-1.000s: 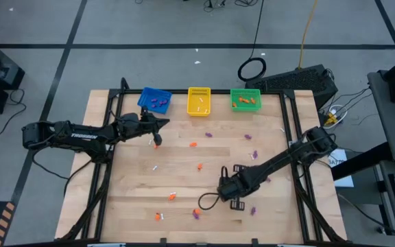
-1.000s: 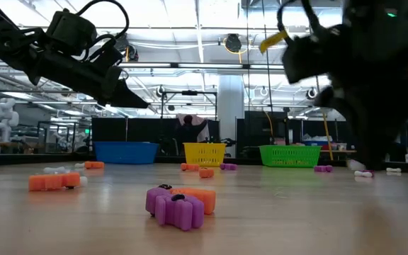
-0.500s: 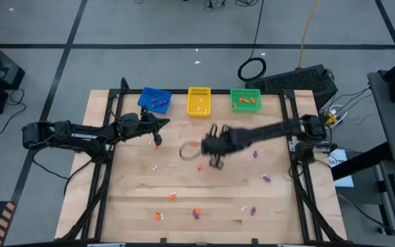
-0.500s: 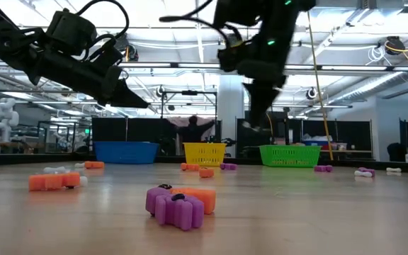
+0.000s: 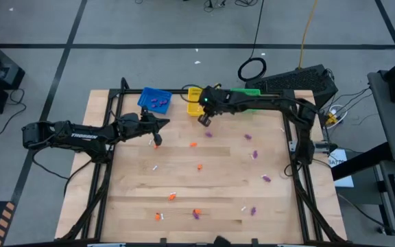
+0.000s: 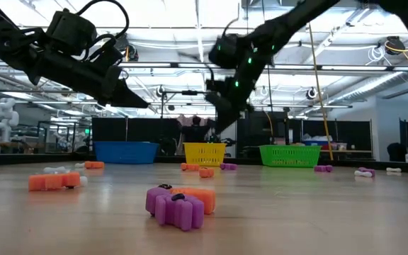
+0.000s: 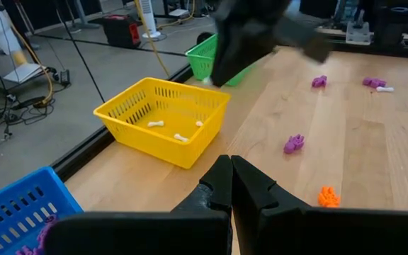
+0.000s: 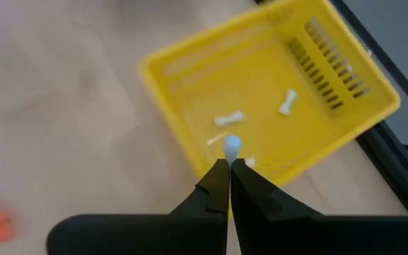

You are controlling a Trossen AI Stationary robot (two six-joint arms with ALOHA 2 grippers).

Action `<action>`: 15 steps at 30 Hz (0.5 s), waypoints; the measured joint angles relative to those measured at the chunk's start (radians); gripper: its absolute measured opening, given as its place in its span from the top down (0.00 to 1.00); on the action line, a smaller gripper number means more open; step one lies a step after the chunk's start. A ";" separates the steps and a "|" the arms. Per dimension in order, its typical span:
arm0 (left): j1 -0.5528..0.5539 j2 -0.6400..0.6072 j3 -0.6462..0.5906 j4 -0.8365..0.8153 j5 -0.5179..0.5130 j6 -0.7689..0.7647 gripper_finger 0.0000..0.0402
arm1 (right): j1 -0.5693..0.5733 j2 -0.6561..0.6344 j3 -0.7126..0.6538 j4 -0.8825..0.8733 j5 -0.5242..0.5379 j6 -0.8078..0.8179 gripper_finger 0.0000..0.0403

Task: Sort Halloween decoration
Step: Put the white bone toy into the yellow bin

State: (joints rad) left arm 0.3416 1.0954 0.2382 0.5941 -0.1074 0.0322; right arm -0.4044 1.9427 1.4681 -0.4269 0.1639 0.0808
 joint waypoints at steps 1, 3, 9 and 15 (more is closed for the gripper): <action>0.000 0.000 0.000 0.000 0.000 0.000 1.00 | -0.014 0.019 0.009 -0.004 -0.009 -0.003 1.00; 0.000 0.000 0.000 0.000 0.000 0.000 1.00 | -0.033 0.049 0.024 -0.014 -0.008 -0.010 1.00; -0.001 0.000 0.000 0.000 0.000 0.000 1.00 | -0.054 0.087 0.063 -0.006 -0.012 -0.022 1.00; -0.002 0.000 0.000 -0.006 0.002 0.000 1.00 | -0.056 0.085 0.064 -0.004 -0.009 -0.017 0.94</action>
State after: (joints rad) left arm 0.3397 1.0954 0.2382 0.5877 -0.1054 0.0326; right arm -0.4599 2.0274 1.5322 -0.4312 0.1551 0.0639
